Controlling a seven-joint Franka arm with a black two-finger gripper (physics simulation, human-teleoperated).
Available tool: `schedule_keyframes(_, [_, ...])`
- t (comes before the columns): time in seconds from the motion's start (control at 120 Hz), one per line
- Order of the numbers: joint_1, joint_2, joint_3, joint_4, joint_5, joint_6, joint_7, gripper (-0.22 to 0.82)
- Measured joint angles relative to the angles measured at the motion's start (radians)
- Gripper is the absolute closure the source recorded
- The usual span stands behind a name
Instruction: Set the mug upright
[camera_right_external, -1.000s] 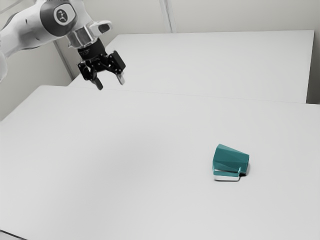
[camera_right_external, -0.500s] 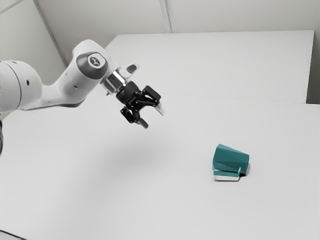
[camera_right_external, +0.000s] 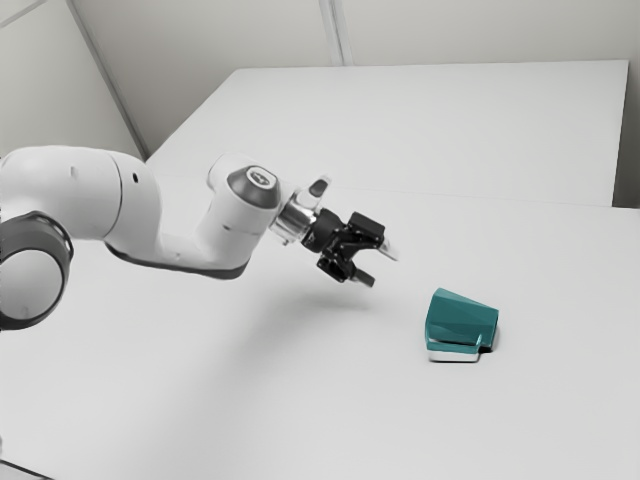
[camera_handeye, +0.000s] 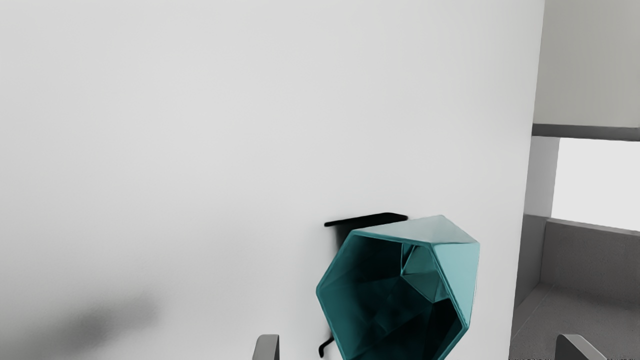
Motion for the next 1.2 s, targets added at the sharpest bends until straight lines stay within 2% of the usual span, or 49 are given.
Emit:
schedule_keyframes(0.583, [-0.008,0.074,-0.129,-0.004,-0.195,0.041,0.245,0.02])
schedule_keyframes(0.9, [-0.007,0.131,-0.152,0.007,-0.254,0.023,0.328,0.16])
schedule_keyframes(1.2, [-0.004,0.155,-0.163,0.023,-0.268,0.001,0.384,0.4])
